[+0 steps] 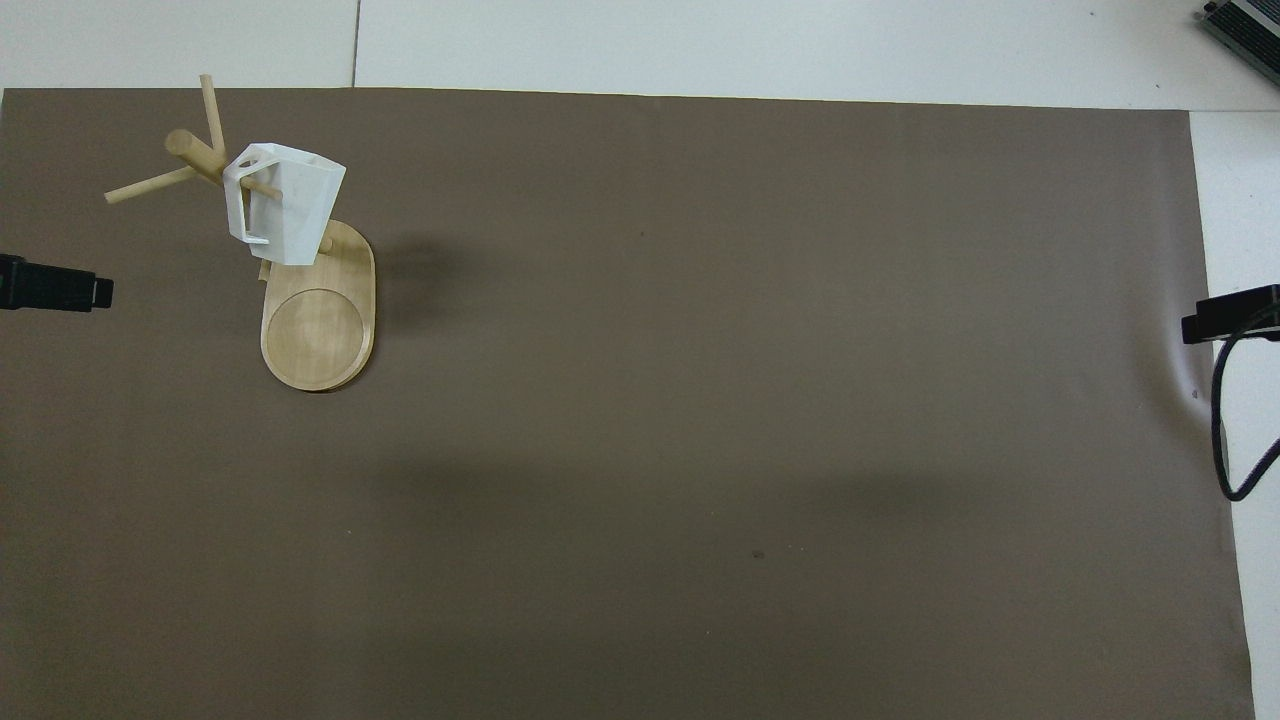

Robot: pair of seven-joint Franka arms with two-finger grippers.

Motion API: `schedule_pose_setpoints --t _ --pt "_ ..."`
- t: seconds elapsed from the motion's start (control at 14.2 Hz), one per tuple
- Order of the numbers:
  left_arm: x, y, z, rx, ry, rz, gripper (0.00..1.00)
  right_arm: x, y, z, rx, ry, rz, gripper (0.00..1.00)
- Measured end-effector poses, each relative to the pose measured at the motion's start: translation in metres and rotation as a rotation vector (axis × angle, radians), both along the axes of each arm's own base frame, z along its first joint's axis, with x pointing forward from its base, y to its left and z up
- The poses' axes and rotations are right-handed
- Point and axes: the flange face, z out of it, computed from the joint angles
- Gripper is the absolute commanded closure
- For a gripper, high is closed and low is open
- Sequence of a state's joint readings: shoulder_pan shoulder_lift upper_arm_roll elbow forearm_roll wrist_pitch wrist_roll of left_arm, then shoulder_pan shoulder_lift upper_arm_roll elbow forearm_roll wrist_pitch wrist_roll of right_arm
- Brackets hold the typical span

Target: Hang cup on rack

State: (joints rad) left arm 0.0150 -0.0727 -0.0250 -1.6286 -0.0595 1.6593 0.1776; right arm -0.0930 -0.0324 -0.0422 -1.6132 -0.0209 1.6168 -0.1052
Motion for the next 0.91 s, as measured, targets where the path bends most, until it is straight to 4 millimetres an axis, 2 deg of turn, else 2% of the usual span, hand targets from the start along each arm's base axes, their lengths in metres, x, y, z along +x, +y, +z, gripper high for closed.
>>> schedule_pose_setpoints --t 0.63,0.91 --pt "-0.009 0.016 0.002 -0.010 0.070 0.021 0.00 0.000 0.000 0.000 0.000 0.000 0.000 0.00" --pt "-0.013 0.020 0.021 -0.004 0.085 0.029 0.00 0.000 0.000 0.000 0.000 0.000 0.000 0.00"
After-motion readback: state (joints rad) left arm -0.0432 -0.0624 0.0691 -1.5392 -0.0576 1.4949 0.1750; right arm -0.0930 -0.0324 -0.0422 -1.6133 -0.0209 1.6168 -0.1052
